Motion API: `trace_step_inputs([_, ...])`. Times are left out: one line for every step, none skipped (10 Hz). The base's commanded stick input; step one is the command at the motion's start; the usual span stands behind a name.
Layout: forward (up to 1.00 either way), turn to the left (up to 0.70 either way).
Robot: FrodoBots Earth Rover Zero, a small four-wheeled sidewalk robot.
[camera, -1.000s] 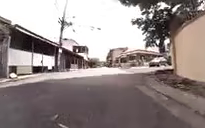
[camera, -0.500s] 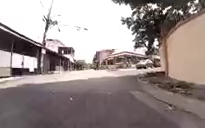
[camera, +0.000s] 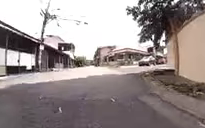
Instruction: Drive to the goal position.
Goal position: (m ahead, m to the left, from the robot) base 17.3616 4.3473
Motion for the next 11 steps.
trace_step_inputs([1.0,0.0])
trace_step_inputs([1.0,0.0])
trace_step_inputs([1.0,0.0])
trace_step_inputs([1.0,0.0])
trace_step_inputs([1.0,0.0])
trace_step_inputs([1.0,0.0])
trace_step_inputs([1.0,0.0])
trace_step_inputs([1.0,0.0])
trace_step_inputs([1.0,0.0])
trace_step_inputs([1.0,0.0])
trace_step_inputs([1.0,0.0])
